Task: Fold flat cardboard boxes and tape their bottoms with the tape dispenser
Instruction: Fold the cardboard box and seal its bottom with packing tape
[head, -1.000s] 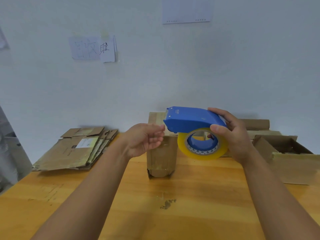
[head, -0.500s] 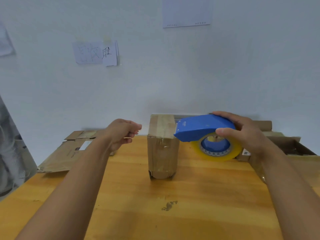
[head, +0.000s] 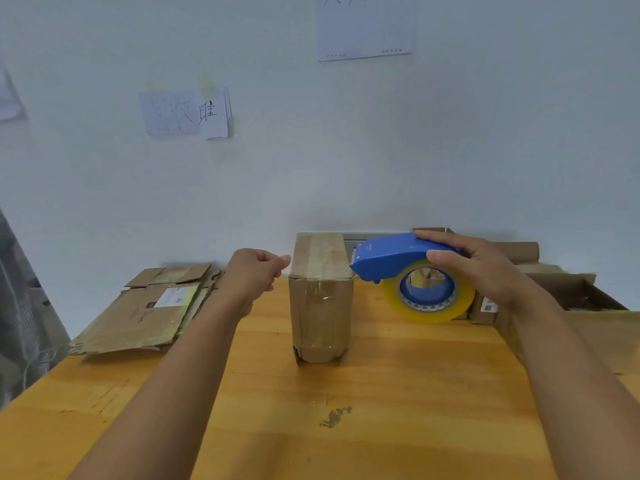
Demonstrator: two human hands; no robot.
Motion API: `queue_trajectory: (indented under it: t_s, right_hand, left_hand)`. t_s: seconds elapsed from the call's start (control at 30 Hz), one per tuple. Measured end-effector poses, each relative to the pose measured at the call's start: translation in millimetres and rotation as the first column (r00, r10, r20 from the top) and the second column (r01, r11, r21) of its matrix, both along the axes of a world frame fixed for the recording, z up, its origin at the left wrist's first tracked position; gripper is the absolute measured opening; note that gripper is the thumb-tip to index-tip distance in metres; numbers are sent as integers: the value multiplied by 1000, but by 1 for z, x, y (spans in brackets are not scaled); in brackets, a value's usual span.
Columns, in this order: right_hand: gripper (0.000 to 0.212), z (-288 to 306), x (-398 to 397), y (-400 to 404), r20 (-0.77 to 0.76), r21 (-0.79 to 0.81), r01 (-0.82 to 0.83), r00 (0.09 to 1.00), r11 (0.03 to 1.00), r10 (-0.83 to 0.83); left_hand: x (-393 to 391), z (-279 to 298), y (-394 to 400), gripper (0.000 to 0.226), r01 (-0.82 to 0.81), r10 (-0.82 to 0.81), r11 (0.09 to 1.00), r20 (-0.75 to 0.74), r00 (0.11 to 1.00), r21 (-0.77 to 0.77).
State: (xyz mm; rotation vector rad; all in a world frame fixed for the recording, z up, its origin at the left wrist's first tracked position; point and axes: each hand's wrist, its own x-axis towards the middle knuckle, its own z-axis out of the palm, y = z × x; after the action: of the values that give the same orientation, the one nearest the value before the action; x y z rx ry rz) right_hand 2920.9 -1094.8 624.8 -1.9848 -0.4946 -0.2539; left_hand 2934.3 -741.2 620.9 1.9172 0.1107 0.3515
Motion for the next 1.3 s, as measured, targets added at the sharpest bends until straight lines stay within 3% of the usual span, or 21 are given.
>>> queue_trajectory:
  t_s: [0.1,0.3,0.5,0.73,0.93,1.07,1.2,1.3]
  right_hand:
    - [28,-4,6,0,13,47,16,1000,999,-17]
    - [29,-19,15,3,2,109,31,1000,994,-31]
    - [35,-36,22,5,-31,103,19,999,995,-15]
    - [34,-46,19,14,-22,136,8,1000,991,-5]
    - [37,-52,18,23,-28,177,-12,999,984,17]
    - [37,-55,17,26,-30,186,-14,999,983,20]
    - [35,-56,16,25,-24,187,-7,1000,982,11]
    - [34,-55,15,26,-19,182,-11,1000,983,15]
  left_hand:
    - [0,-3,-2,24,-7,7,1000,3,1000,16]
    - [-2,-19,-5,10,-8,7,999,26,1000,39]
    - [0,-34,-5,28,-6,5,998,17,1000,60]
    - [0,-49,-7,44,-145,104,924,133,986,354]
    - [-7,-55,-13,54,-203,139,842,164,977,500]
    - [-10,-62,-12,51,-182,141,886,126,982,426]
    - [-14,-63,-12,36,-53,38,982,87,995,179]
    - [-15,-65,-13,45,9,-9,997,-1,1000,83]
